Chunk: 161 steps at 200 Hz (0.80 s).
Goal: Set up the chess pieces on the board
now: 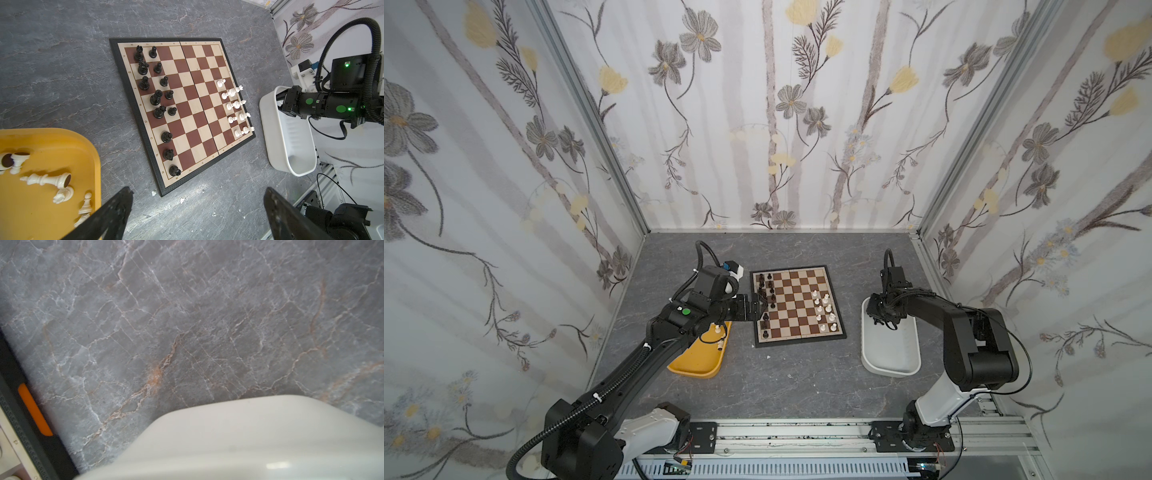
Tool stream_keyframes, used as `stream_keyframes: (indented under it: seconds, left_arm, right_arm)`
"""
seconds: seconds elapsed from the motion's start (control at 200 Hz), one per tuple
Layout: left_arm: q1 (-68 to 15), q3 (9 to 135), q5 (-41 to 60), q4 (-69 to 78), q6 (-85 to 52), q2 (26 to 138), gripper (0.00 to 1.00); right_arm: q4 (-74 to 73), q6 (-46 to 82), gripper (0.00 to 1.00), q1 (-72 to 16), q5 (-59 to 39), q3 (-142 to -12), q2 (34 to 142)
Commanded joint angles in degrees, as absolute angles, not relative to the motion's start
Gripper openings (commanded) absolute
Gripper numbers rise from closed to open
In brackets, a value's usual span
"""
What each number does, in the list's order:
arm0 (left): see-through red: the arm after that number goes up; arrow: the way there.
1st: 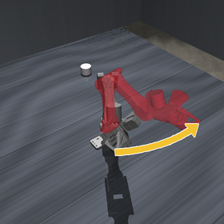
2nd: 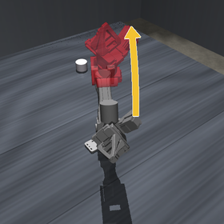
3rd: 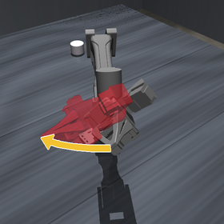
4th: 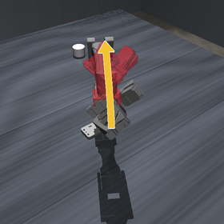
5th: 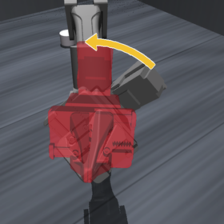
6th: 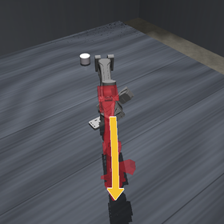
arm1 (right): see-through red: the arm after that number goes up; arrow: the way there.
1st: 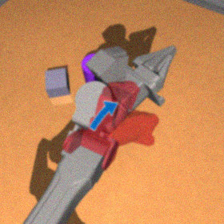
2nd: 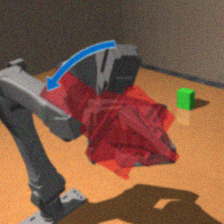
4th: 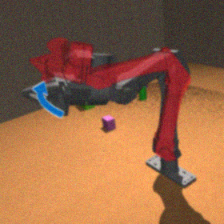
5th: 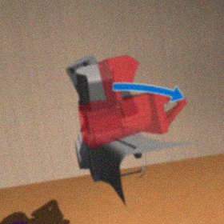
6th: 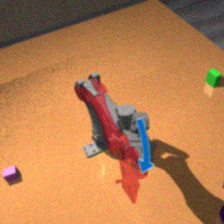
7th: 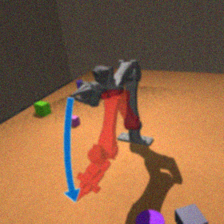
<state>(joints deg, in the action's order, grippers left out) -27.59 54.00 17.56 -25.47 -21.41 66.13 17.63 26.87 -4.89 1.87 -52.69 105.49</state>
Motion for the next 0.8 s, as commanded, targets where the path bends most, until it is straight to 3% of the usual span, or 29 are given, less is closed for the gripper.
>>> stream_keyframes:
  seconds: [0.0, 0.425, 0.799]
  left_arm:
    - [-27.46, 54.34, 16.88, -24.40, -21.49, 66.35, 1.00]
    - [-28.99, 58.91, 22.61, -22.78, -23.18, 71.97, 1.00]
    - [-41.16, 83.80, 32.96, -17.64, -30.43, 103.15, 0.95]
  right_arm:
    - [16.86, 26.70, 0.14, -5.01, 1.89, -53.59, 105.34]
    - [14.93, 28.58, 0.12, -1.94, -4.65, -49.63, 97.56]
    - [8.69, 32.93, 0.14, 3.26, -19.51, -37.98, 86.18]
